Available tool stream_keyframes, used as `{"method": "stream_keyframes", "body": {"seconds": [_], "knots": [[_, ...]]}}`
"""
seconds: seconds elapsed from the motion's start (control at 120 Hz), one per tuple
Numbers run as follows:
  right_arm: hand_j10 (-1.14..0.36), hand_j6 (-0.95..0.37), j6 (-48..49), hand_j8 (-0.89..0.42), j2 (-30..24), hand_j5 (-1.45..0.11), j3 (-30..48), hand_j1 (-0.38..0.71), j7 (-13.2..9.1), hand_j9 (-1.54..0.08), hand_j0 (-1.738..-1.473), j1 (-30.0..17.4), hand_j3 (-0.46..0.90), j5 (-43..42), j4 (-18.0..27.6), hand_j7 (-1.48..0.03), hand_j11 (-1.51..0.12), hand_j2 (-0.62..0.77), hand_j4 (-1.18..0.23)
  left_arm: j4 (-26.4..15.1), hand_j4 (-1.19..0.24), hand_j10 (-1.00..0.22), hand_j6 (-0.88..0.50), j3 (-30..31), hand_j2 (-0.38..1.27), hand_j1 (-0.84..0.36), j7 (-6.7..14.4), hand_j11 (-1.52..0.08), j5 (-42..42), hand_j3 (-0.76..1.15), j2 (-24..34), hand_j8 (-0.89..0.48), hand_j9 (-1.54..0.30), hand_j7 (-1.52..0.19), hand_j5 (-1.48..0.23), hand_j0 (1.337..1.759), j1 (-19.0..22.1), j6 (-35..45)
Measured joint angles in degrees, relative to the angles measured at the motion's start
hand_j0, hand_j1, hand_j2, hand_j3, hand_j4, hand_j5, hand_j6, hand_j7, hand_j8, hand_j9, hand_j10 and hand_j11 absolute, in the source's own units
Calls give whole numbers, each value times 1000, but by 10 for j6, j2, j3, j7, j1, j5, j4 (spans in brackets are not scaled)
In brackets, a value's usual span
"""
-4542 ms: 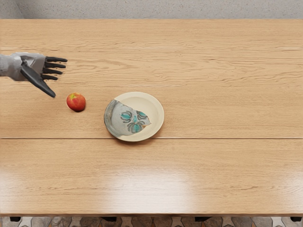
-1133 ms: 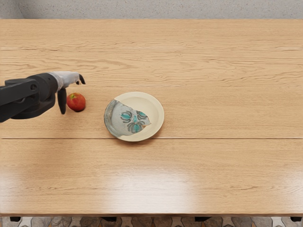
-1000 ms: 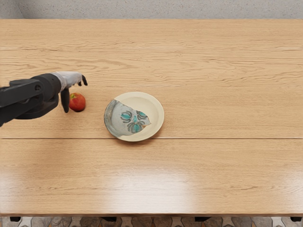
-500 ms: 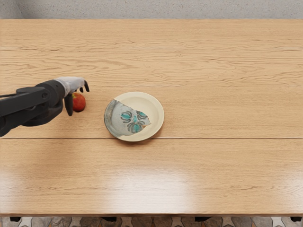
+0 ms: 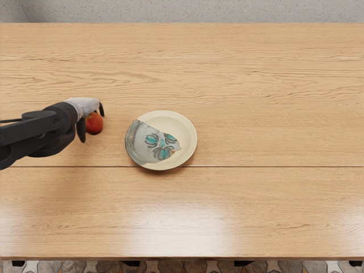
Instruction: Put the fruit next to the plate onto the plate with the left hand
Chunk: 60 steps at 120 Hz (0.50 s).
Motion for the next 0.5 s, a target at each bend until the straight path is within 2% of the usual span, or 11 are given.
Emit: {"method": "stream_keyframes", "body": {"seconds": [0.317, 0.4, 0.5], "knots": [[-13, -13, 0, -13, 0, -17, 0, -333, 0, -17, -1658, 0, 0, 0, 0, -17, -17, -3, -13, 1, -534, -531, -463, 1, 112, -275, 0, -688, -3, 0, 0, -531, -689, -689, -685, 1658, 2, -1], [-13, -13, 0, -13, 0, -17, 0, -333, 0, -17, -1658, 0, 0, 0, 0, -17, -17, -3, -13, 0, -488, -573, -408, 1, 133, -302, 0, -748, -4, 0, 0, -572, -751, -752, -748, 1655, 3, -2], [-13, -13, 0, -13, 0, -17, 0, -333, 0, -17, -1658, 0, 0, 0, 0, -17, -17, -3, -13, 0, -445, -607, -357, 1, 157, -320, 0, -805, -7, 0, 1, -525, -808, -812, -804, 1653, 2, -4]]}}
